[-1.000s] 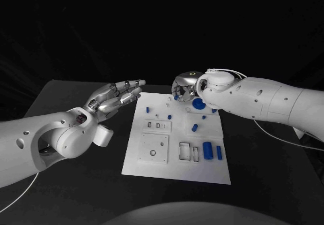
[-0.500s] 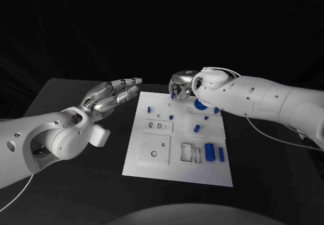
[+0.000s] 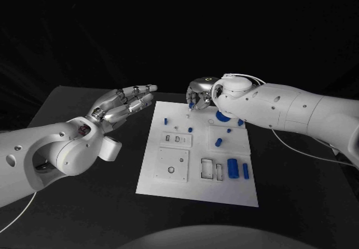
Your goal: Assemble the parts on the task board
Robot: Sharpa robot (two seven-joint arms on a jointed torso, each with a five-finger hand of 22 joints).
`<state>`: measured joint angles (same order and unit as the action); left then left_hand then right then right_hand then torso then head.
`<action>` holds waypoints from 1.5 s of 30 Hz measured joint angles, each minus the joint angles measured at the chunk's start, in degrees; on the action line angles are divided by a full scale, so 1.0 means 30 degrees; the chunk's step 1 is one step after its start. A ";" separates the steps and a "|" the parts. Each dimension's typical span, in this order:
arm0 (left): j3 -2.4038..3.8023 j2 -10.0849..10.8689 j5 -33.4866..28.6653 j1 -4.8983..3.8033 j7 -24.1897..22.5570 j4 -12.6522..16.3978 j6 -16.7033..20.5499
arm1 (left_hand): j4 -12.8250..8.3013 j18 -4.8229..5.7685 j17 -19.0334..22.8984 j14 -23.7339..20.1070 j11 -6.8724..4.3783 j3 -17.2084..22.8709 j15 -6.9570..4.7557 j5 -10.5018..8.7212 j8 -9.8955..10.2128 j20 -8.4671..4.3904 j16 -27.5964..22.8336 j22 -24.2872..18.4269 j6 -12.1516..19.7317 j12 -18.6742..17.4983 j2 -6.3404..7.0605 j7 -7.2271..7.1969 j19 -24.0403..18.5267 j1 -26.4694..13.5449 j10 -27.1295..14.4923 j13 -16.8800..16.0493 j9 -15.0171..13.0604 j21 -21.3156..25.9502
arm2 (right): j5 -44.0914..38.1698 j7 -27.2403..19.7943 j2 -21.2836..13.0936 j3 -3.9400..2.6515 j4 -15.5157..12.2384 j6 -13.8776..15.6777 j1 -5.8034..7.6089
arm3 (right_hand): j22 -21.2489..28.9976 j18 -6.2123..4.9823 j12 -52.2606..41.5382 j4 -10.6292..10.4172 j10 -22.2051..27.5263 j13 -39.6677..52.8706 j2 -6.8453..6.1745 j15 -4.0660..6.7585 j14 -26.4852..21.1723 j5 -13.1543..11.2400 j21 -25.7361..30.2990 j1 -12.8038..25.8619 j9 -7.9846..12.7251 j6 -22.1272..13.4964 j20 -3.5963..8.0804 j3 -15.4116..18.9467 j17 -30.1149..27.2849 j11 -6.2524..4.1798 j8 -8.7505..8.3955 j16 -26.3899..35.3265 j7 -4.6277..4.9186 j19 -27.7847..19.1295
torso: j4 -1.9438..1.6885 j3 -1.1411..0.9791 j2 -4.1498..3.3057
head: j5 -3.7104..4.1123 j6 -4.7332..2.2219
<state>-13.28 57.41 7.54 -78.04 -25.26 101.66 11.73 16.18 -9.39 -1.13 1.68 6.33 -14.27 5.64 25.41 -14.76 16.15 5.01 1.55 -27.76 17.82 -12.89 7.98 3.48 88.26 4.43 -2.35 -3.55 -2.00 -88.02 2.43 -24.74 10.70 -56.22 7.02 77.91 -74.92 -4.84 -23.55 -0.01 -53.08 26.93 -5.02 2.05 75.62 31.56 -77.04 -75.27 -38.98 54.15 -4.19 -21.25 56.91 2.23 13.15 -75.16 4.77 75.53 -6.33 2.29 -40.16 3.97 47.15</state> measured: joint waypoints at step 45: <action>-0.0005 -0.0109 0.0031 -0.0001 0.0118 -0.0339 -0.0030 | 0.0000 -0.0001 -0.0009 0.0067 0.0066 0.0000 0.0066 0.0000 -0.0169 0.0000 0.0100 0.0000 -0.0096 0.0124 0.0076 0.0097 0.0000 0.0075 0.0067 -0.0008 -0.0009 -0.0072 | -0.0069 0.0486 0.0503 -0.0003 0.0777 -0.1217 -0.0386 | 0.0582 0.0001 0.3054 -0.0350 0.3825 -0.0476 -0.0417 -0.0848 -0.1820 -0.5473 0.1988 0.0433 0.2551 -0.3704 -0.0763 0.0559 -0.2130 0.0976 -0.3101 0.1380 -0.1191 -0.1449 | -0.0007 0.0053 0.0106 | -0.0082 0.0280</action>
<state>-13.30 57.08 7.63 -78.04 -24.91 100.64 11.64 16.18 -9.39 -1.16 1.88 6.52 -14.27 5.84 25.41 -15.26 16.15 5.31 1.55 -28.05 18.20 -12.66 8.27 3.48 88.49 4.64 -2.37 -3.58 -2.21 -88.23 3.88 -23.23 10.69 -53.89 3.37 76.76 -73.17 -4.84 -14.38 -1.06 -41.61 25.50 -6.27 -0.50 70.16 15.14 -71.07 -73.97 -31.33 43.04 -6.48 -19.57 50.52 5.16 3.84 -71.02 1.20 71.18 -6.35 2.45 -39.84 3.72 47.99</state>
